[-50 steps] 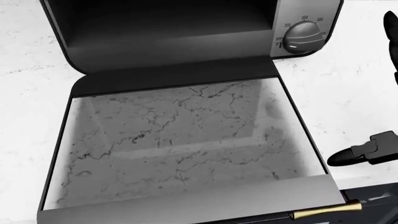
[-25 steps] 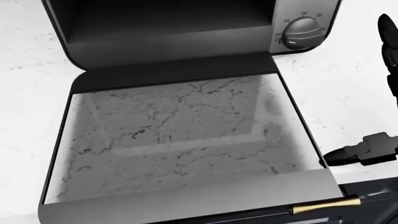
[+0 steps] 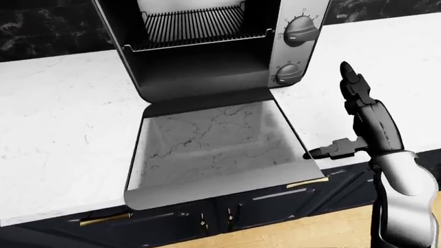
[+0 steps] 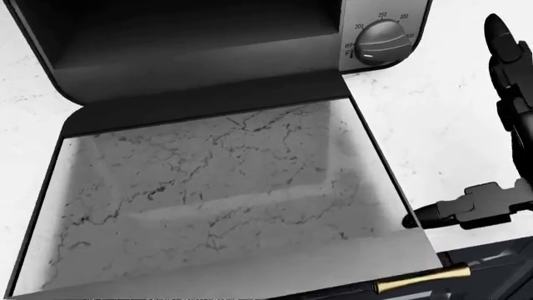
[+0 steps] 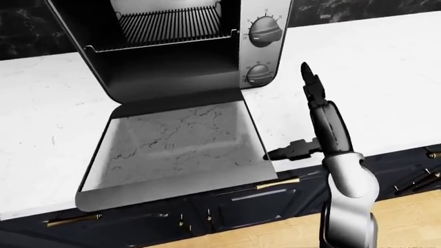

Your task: Close the toaster oven door.

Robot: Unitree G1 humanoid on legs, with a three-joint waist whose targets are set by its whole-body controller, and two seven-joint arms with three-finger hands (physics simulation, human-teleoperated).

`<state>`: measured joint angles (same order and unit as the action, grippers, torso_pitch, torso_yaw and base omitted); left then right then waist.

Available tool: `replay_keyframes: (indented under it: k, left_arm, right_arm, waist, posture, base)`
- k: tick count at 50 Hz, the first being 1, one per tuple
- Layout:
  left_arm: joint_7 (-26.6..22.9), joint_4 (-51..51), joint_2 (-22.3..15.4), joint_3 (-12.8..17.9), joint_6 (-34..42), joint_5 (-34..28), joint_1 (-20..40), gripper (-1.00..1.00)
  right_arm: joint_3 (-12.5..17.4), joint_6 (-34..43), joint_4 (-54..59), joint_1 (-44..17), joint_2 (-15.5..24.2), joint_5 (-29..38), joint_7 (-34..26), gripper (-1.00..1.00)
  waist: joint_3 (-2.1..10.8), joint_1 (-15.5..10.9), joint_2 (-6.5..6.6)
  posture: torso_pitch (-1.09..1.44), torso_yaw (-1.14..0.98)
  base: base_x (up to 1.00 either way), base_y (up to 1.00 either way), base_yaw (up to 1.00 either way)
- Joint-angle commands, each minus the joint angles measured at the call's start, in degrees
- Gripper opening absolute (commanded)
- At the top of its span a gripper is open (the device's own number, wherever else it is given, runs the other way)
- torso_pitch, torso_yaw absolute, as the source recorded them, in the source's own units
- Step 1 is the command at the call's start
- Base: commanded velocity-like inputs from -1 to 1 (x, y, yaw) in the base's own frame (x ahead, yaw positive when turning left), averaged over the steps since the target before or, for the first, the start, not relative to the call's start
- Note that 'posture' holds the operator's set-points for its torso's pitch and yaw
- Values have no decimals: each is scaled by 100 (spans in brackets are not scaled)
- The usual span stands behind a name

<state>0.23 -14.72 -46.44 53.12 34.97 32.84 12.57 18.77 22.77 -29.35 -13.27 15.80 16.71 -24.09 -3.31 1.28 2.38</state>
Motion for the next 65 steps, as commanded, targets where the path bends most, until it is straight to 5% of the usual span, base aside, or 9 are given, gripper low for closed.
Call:
replay_keyframes:
  k: [1,13,22,27,31,37,51,65]
  left_arm:
    - [7,-143,-162,101,-166,-3,83,100]
    - [10,-138,-170,116,-160,15,81,100]
    - [28,-124,-204,143,-141,38,81,100]
    - [37,-124,-200,140,-145,36,77,100]
    - [38,-127,-191,128,-150,29,78,100]
    - [33,-137,-176,121,-156,24,73,100]
    - [33,-149,-169,140,-150,41,65,100]
    - [51,-136,-204,156,-134,65,71,100]
  right_arm:
    - [-165,-50,-627,-316,35,-434,2,100]
    - [-404,757,-1403,-695,10,-613,203,100]
    - [-1302,1164,-2143,-378,-707,-338,360,100]
    - [-1365,2178,-2470,-741,-1186,-619,1053,100]
    - [-1274,2414,-2362,-1221,-1157,-838,1770,100]
    - [-1450,2374,-2157,-1486,-1067,-1092,2528,100]
    - [-2032,1226,-1048,-1534,-1258,-556,2483,100]
    - [-1868,1191,-631,-2176,-1395,-321,2558,100]
  waist:
    - [164,-37,-21]
    - [128,3,15]
    - [121,52,59]
    - [119,92,121]
    - [96,99,168]
    - [108,97,204]
    - [88,103,171]
    - [66,59,194]
  posture:
    - [0,0]
    - [0,0]
    - [0,0]
    - [0,0]
    - [0,0]
    - [0,0]
    - [0,0]
    - [0,0]
  base:
    - [0,0,0]
    - [0,0,0]
    - [0,0,0]
    - [0,0,0]
    - [0,0,0]
    - [0,0,0]
    - [0,0,0]
    - [0,0,0]
